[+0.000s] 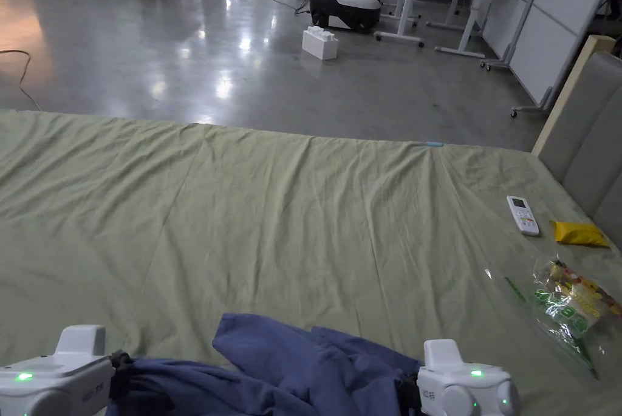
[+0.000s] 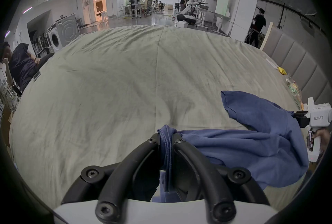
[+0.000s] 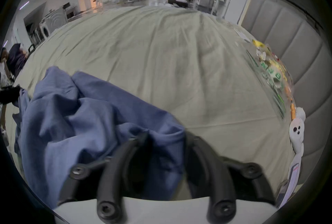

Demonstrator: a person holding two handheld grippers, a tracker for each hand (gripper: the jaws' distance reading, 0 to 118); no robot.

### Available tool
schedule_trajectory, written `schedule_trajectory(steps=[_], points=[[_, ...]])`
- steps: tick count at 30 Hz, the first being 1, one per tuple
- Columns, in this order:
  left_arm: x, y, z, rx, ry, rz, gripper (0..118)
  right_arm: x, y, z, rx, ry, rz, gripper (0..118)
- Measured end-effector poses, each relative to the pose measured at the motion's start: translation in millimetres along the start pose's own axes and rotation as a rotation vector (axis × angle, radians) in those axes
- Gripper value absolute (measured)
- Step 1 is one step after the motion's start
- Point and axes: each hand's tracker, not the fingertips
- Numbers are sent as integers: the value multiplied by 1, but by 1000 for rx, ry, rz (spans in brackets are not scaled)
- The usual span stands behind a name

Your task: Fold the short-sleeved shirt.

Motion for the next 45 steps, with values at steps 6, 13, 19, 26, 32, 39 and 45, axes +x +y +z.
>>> schedule_trajectory(steps=[6,13,19,26,32,39,45], points=[[3,-1,17,39,6,10,11,-5,-6,14,32,-10,-33,4],[2,31,69,191,3,-39,11,5,13,90,275,-58,-13,3],[-6,73,125,323,20,-37,11,16,45,163,441,-96,-28,3],[-28,119,194,437,76,-6,11,35,83,232,597,-161,-27,3],[-50,161,230,507,122,18,11,55,116,267,651,-187,-77,3],[-70,207,244,543,157,37,11,65,157,292,723,-213,-83,3],[-79,240,243,547,165,65,11,71,193,298,748,-228,-91,3]])
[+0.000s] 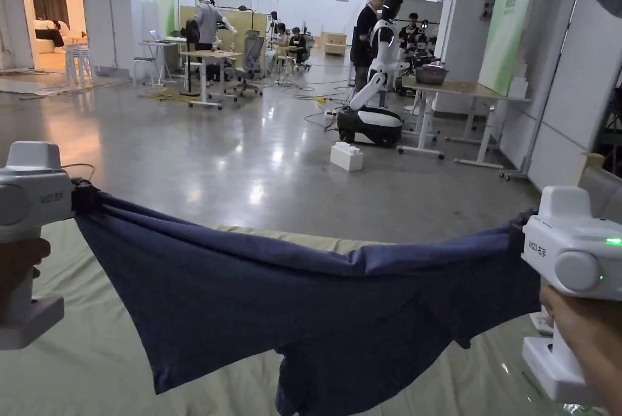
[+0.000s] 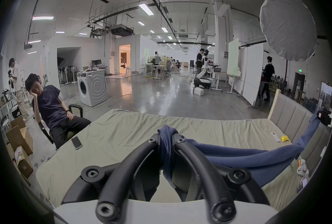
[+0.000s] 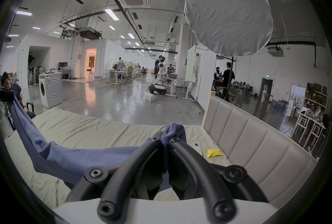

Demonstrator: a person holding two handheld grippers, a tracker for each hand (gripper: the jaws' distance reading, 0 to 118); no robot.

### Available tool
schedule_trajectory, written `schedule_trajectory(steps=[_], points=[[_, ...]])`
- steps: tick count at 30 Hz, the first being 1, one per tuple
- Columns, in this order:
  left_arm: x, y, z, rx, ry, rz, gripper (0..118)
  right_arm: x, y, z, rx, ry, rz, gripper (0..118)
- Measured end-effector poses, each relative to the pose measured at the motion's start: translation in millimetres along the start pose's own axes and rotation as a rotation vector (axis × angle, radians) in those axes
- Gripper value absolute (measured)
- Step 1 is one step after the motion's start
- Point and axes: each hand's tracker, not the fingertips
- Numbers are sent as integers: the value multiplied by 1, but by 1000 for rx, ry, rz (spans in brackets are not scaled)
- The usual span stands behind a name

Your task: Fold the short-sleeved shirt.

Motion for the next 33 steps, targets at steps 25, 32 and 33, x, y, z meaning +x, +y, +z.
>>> schedule_trajectory(steps=[25,32,33], points=[[4,-36,-36,-25,-9,13,11,-17,-29,-38,-20,22,20,3],[-9,-98,12,-62,-33,14,11,-10,-88,19,-71,26,46,3],[-13,-108,19,-69,-37,17,11,-8,-97,28,-87,29,48,3]])
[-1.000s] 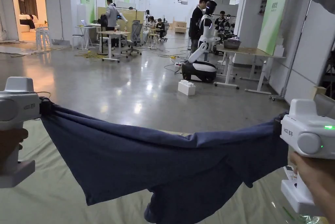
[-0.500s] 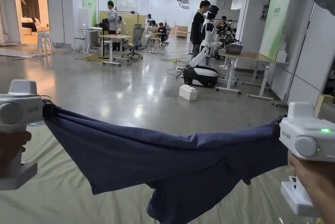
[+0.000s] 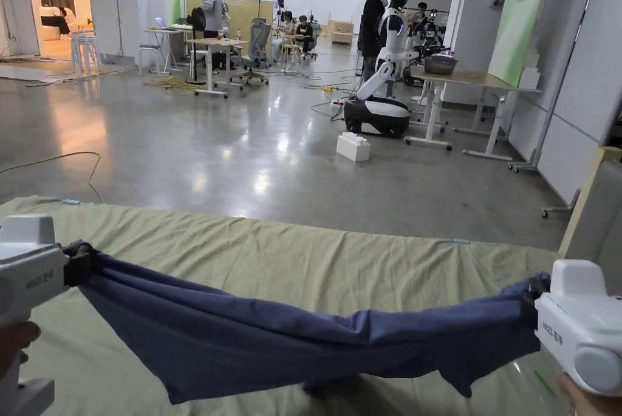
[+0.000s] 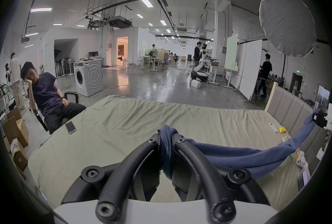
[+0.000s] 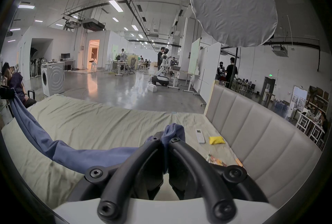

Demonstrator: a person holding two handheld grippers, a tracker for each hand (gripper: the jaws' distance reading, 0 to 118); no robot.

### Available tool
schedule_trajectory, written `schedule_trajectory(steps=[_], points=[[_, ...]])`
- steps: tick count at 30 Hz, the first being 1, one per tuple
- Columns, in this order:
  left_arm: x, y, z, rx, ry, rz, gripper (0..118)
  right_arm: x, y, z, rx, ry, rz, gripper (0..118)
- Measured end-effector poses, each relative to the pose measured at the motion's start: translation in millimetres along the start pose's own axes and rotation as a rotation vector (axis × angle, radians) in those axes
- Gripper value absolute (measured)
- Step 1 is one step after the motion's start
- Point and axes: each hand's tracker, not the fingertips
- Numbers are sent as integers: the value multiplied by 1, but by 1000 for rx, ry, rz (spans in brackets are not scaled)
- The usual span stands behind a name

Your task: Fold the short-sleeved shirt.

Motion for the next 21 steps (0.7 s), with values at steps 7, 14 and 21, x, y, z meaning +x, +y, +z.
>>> schedule_trajectory(steps=[7,14,21], points=[[-12,-85,47,-122,-17,17,11,-1,-80,56,-109,20,53,3],[-19,-176,69,-367,11,52,11,-9,-166,91,-293,45,75,4],[-17,-198,65,-523,66,6,11,-15,-224,89,-436,44,72,4]])
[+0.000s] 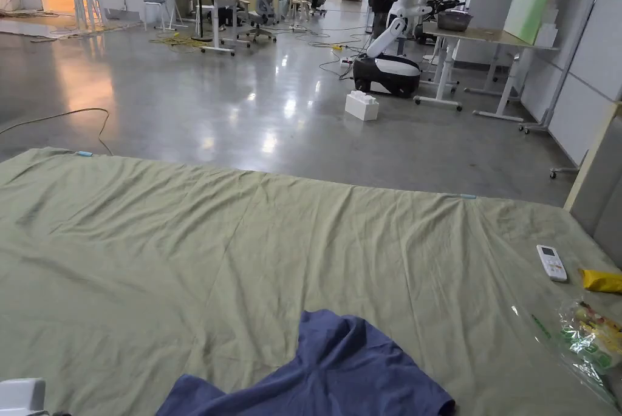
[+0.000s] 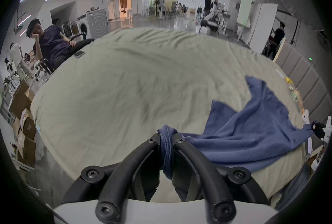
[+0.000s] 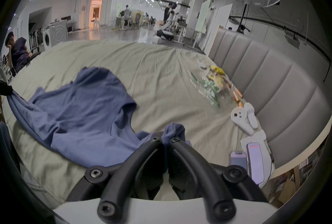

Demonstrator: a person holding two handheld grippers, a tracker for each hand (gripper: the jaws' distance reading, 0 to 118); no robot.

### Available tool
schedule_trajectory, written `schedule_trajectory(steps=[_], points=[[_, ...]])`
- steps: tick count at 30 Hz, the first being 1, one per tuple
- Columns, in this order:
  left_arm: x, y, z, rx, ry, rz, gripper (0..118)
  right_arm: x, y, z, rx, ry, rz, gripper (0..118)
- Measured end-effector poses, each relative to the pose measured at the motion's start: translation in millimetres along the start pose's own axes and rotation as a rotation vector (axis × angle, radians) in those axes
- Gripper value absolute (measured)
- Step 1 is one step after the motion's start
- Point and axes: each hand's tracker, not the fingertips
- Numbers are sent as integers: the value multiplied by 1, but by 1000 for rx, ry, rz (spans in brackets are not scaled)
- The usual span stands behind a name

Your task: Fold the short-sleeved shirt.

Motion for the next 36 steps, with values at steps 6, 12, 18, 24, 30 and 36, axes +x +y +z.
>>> schedule_trajectory(steps=[6,12,18,24,30,36], points=[[1,-9,-49,-94,17,-58,14,-6,-16,-8,-61,-4,-16,6],[12,-23,-19,-107,31,-59,28,-12,-1,3,6,2,-53,40],[31,-7,-4,-5,38,-75,65,-35,31,18,168,41,-54,57],[50,12,15,228,-50,-68,65,-69,66,36,371,79,-65,68],[92,21,40,476,-73,-94,47,-97,91,50,524,71,-97,38],[114,23,61,639,-91,-89,5,-106,101,60,590,45,-149,4]])
